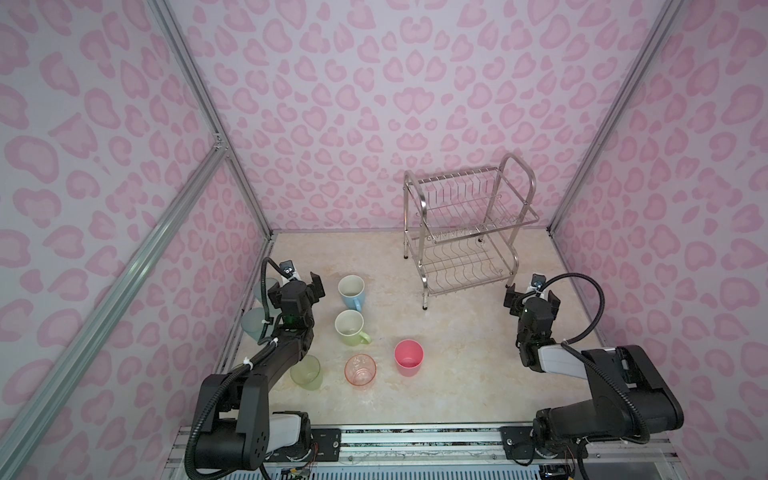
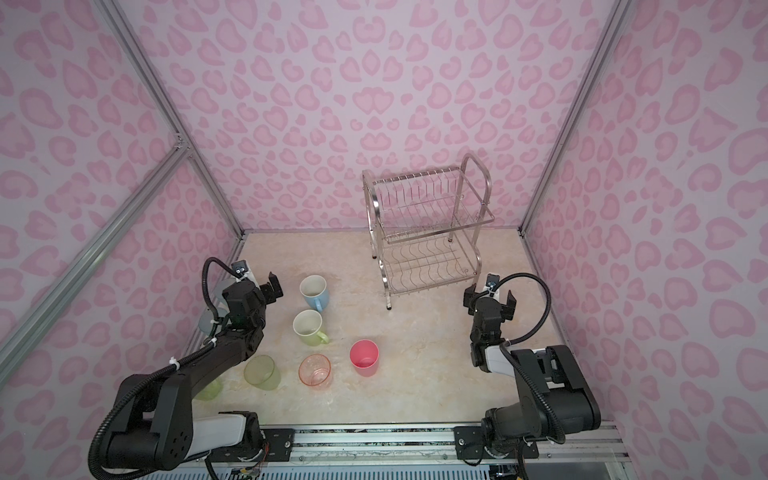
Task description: Load the cups into the dish rack
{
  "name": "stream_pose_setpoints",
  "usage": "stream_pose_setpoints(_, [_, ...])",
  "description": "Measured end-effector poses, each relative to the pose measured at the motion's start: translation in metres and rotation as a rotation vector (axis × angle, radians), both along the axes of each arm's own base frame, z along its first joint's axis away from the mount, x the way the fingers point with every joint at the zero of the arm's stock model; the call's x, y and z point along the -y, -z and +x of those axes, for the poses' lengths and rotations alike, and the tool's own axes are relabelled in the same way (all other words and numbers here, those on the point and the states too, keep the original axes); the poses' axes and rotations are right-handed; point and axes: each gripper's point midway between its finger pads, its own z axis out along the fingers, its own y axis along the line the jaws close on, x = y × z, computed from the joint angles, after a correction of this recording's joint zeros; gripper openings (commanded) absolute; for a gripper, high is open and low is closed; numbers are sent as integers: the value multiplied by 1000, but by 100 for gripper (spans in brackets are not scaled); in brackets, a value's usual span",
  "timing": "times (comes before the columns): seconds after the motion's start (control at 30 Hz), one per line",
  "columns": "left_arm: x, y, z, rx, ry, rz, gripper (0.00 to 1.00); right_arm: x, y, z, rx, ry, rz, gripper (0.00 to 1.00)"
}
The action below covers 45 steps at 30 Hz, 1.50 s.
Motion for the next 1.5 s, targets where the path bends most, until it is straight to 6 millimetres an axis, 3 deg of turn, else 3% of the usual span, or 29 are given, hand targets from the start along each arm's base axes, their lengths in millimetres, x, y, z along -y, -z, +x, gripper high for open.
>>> stream_pose_setpoints(0.2, [2,-50,8,57,-8,-31,96,9,-25,3,28,59,14,99])
stream_pose_setpoints(0.33, [27,-81,15,91,81,-54,94,28,-42,0,58,126,80,99])
stream_pose_setpoints(0.5, [92,-98,25,87,299,-82,93,58,-66,2,79,227,173,99])
stream_pose_setpoints(0.63, [158,-91,26,26,507,-66,92,85,-73,9,58,296,247,98])
stream_pose_setpoints(0.77, [217,-82,22,-19,697,-48,92,103,-55,25,-27,312,327,97])
stream_pose_setpoints(0.9, [248,-67,23,-85,782,-53,92,110,-28,48,-130,267,418,97])
stream_pose_setpoints(1.23, [290,-49,23,-152,907,-88,91,88,18,95,-289,65,613,95])
stream_pose_setpoints(1.5, [312,-37,30,-188,950,-124,90,52,38,107,-372,-19,642,94])
